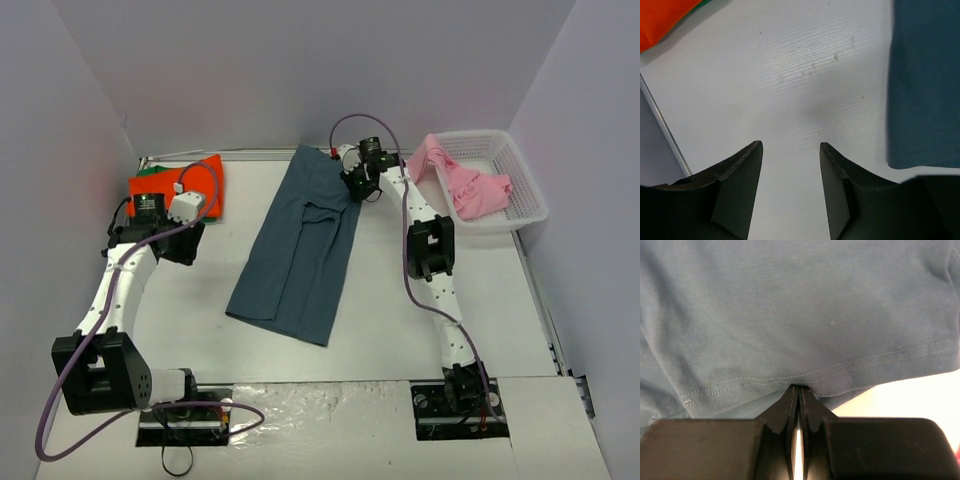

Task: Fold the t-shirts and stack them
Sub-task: Rotate the tshirt 90 degrees

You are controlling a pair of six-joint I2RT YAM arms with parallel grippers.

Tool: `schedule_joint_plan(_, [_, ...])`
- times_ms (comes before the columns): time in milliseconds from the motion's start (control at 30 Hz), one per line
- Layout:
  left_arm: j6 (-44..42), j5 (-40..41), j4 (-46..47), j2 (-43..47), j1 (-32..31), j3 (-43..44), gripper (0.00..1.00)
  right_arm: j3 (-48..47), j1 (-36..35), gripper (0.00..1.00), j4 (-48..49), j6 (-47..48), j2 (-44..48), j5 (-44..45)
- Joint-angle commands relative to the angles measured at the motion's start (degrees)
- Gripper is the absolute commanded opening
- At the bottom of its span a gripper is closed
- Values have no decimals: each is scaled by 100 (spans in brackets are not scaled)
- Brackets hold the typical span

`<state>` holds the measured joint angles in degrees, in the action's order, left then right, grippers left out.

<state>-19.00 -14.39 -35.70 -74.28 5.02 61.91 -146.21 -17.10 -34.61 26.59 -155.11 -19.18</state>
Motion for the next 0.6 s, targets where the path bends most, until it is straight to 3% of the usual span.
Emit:
schedule_joint_plan(0, [90,-116,-24,-69,52,242,48,-179,225,0,-116,-31,-318,450])
schedule_joint_plan(233, [81,-134,2,-148,52,234,48,-162,243,0,454,-128,-275,783])
schedule_joint_plan(400, [81,-169,46,-166,52,190,48,1067,68,0,1858,-137,568,1388])
schedule_joint_plan(567, [90,-195,63,-17,52,129,48,1147,-39,0,1897,-101,911,1461])
